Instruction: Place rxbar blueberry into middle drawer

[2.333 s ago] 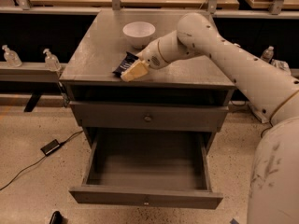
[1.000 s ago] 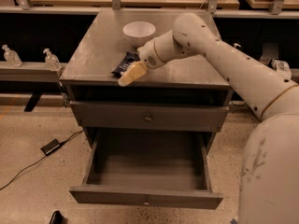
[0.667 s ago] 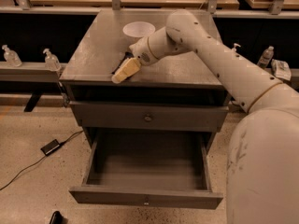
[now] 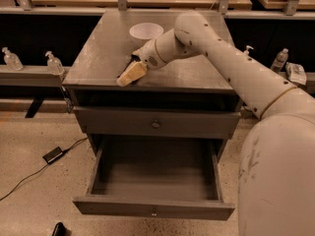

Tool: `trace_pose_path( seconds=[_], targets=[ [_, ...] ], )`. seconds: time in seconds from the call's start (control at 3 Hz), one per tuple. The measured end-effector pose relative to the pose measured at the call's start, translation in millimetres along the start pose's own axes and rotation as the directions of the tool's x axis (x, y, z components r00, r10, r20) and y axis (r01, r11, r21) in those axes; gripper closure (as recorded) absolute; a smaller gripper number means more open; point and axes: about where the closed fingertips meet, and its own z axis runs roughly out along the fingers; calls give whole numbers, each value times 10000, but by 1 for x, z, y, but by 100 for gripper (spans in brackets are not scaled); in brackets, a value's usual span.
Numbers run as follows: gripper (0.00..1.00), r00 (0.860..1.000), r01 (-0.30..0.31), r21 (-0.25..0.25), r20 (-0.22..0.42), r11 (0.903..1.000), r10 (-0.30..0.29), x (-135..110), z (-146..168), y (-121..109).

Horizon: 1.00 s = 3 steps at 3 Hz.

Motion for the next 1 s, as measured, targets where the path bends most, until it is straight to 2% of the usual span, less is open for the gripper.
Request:
trace_pose_path(
  seconds=[0.67,1.0],
  targets=[
    [63,10000,0,-103,-13,9999,-1,0,6,3],
    [93,10000,1,-114,-14,9999,-1,0,7,3]
  ],
)
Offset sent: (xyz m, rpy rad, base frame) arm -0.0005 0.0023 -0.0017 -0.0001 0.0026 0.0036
